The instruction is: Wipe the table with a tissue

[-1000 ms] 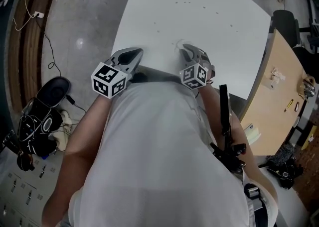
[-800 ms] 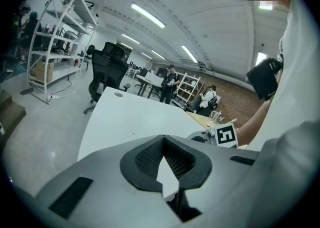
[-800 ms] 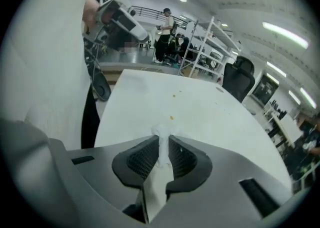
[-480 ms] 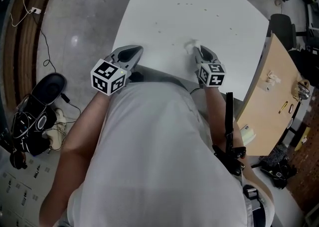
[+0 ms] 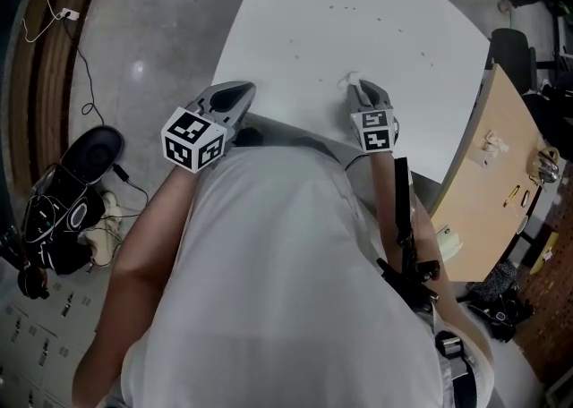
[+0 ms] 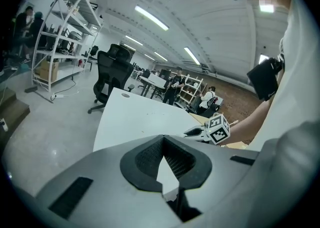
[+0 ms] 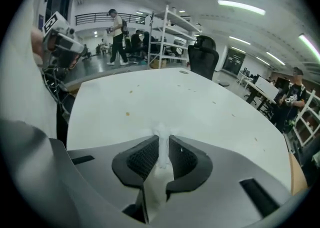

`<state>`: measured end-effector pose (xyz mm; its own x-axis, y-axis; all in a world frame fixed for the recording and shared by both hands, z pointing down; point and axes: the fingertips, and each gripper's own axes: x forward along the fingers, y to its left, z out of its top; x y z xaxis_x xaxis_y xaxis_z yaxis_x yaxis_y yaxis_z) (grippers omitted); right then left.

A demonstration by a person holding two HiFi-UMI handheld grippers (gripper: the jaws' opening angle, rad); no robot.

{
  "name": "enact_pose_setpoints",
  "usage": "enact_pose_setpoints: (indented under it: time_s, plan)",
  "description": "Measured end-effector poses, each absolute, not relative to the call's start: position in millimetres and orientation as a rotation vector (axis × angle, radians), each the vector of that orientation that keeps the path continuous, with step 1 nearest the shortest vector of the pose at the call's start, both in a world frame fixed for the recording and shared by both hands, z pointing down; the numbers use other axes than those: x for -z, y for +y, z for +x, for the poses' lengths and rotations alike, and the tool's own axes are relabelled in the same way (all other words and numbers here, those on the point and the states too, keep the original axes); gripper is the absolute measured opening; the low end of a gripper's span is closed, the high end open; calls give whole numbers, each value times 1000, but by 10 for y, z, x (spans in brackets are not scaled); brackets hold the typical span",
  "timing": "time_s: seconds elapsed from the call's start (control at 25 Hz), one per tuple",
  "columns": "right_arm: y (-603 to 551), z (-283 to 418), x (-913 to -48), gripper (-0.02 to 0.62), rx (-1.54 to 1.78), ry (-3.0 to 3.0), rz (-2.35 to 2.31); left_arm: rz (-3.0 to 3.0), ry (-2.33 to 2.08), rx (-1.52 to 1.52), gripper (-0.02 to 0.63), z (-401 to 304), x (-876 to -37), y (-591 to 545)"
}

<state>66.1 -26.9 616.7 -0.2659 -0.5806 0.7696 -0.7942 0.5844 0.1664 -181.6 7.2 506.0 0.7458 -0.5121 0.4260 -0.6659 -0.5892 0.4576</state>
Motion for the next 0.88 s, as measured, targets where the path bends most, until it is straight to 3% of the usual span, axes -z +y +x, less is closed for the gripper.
enact_pose_setpoints:
  time_s: [0.6, 0.88]
  plan:
    - [505, -393, -6164, 61, -163, -2111, 752, 2374, -799, -360, 6, -1764, -5070, 26]
    - [-145, 310, -6056, 61, -339, -2014, 1134, 2379, -797, -357, 6, -1792, -5047, 17]
